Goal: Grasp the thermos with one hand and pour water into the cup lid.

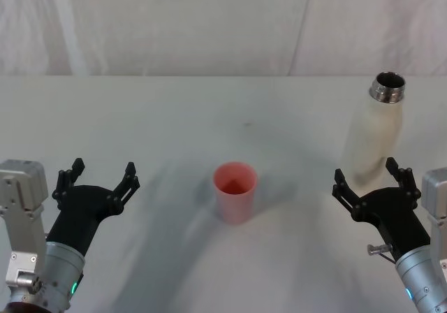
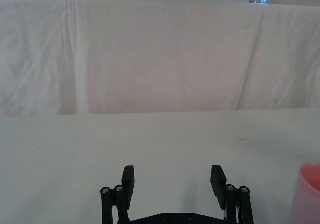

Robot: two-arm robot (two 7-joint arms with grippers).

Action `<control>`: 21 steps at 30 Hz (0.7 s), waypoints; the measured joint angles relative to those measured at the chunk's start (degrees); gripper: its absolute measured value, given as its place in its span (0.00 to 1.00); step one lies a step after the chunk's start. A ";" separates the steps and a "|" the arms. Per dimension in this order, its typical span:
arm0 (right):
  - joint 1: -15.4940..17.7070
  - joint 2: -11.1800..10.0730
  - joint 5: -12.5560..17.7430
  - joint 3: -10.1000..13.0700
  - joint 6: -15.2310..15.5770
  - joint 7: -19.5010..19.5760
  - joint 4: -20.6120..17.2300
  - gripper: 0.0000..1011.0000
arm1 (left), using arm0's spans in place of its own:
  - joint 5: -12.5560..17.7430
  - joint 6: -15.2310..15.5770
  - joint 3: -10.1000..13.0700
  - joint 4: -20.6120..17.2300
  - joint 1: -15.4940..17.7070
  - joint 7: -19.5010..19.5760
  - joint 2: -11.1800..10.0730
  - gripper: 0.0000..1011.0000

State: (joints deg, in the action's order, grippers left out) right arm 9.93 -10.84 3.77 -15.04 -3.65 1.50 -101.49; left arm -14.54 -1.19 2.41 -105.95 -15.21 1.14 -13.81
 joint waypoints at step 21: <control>0.00 0.00 0.00 0.00 0.00 0.00 0.00 0.99 | 0.00 0.00 0.00 0.00 0.00 0.00 0.00 0.99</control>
State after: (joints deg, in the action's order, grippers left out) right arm 9.93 -10.84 3.77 -15.04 -3.65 1.50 -101.49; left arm -14.54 -1.19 2.41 -105.95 -15.21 1.14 -13.81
